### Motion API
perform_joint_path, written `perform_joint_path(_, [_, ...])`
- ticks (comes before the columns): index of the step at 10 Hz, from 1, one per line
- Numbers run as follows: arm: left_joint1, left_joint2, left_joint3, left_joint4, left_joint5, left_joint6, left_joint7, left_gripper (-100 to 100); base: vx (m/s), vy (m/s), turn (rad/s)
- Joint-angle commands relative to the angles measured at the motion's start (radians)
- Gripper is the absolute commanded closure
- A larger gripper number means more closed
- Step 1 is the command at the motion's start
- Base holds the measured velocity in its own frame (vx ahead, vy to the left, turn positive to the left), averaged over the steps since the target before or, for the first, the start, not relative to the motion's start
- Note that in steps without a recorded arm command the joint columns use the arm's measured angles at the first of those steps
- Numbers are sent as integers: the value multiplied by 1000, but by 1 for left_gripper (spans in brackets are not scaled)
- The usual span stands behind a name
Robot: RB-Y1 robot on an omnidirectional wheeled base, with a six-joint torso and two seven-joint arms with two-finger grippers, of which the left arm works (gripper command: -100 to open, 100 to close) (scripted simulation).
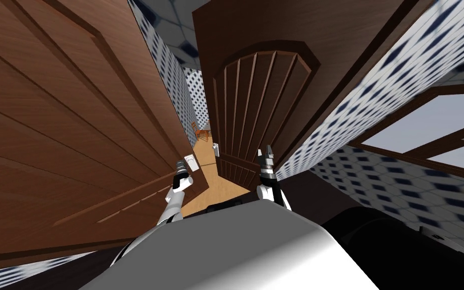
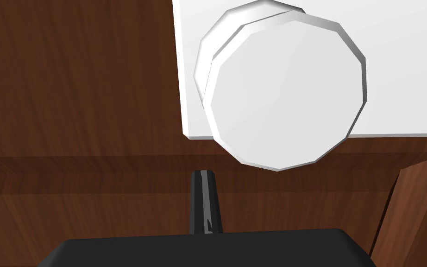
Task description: Push the door open
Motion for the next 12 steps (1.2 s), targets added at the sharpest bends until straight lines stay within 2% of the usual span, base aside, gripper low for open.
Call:
perform_joint_path(1, [1,7,6,3,3,11,-3,-100,-51,-60,16])
perform_joint_path(3, [2,7,10,6,6,20,-5,-100,-134,-167,73])
perform_joint_path(5, [3,-2,17,10,9,33,-9,-100,-91,-250,56])
perform_joint_path(7, [5,-28,26,15,14,49,-14,-100,-151,-223,68])
perform_joint_path(8, [4,-15,22,16,13,43,-9,-100,-69,-95,19])
perform_joint_path(10, [-11,-18,72,33,19,13,-56,-100,99,95,-217])
perform_joint_path(11, [-15,-21,84,36,21,6,-67,-100,126,185,-139])
perform_joint_path(12, [-22,-32,109,44,23,-9,-89,-100,112,223,-170])
